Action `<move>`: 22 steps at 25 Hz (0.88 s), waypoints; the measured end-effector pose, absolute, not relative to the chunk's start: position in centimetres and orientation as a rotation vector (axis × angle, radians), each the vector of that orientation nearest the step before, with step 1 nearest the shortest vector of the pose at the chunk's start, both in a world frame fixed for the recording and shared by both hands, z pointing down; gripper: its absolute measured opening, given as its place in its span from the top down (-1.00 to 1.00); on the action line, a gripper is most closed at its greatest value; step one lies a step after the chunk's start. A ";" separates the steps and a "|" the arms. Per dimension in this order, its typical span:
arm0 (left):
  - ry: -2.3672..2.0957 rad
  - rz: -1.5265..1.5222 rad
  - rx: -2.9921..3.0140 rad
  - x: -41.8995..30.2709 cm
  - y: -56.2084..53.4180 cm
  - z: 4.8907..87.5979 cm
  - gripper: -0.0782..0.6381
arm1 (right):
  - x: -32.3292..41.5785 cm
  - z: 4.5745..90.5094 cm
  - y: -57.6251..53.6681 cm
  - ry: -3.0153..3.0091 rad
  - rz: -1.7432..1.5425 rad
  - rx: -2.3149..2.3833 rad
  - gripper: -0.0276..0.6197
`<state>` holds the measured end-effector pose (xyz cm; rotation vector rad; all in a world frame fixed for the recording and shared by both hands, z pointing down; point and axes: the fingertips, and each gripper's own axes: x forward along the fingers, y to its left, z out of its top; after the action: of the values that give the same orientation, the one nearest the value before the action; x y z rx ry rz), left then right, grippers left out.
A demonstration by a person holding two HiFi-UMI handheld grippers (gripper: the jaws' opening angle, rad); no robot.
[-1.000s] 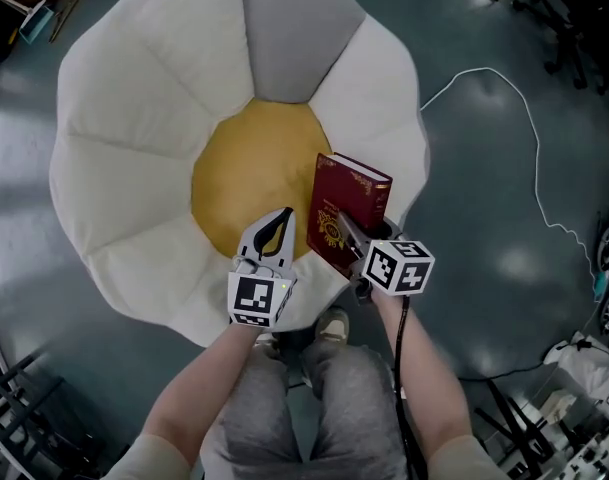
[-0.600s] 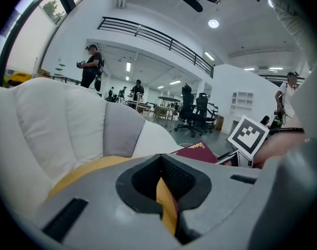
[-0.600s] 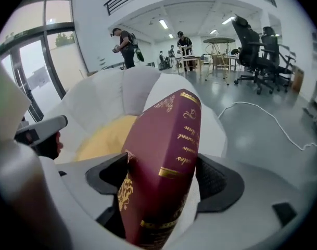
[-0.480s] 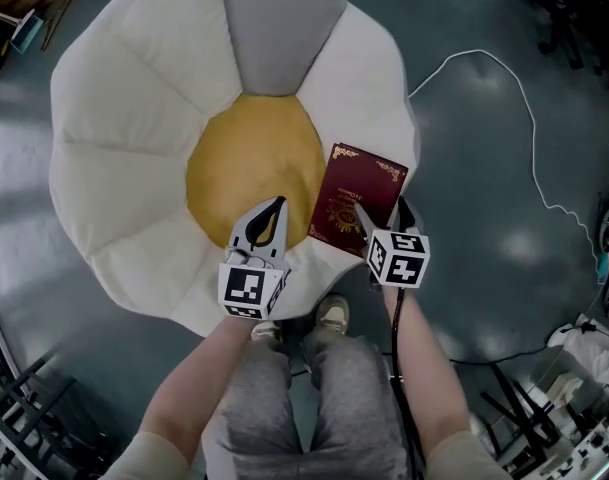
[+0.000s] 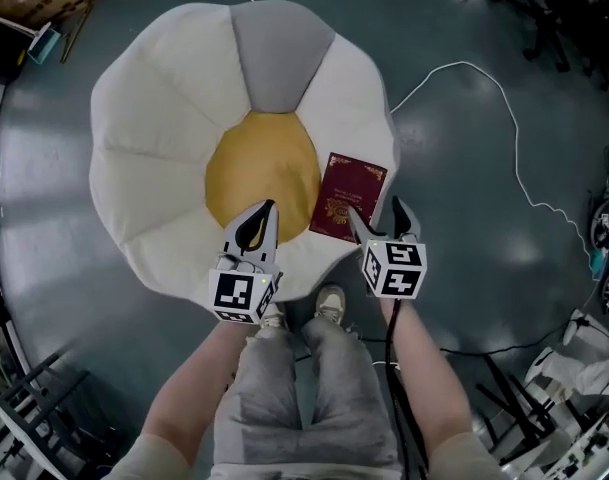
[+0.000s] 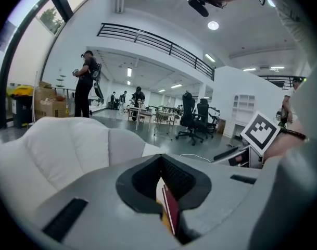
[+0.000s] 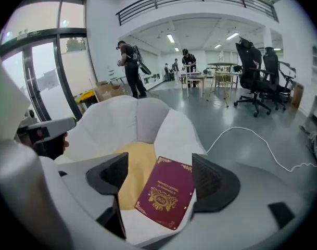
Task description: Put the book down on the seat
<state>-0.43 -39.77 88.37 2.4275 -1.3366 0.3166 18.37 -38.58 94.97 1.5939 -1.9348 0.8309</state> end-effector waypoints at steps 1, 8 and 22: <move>-1.330 0.317 2.448 -0.3 -39.7 86.6 0.77 | 18.1 92.8 -38.8 -1.954 0.833 1.608 -0.25; -1.366 0.287 2.489 -0.8 -39.7 74.0 0.77 | 17.0 76.7 -39.1 -2.074 0.743 1.696 -0.23; -1.435 0.192 2.565 -3.5 -35.7 46.7 0.77 | 13.1 46.0 -33.7 -2.335 0.460 1.709 0.57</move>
<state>-3.47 -35.71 46.68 2.5650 -1.4345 0.1925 13.09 -33.70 46.01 1.7093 -2.3353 0.4596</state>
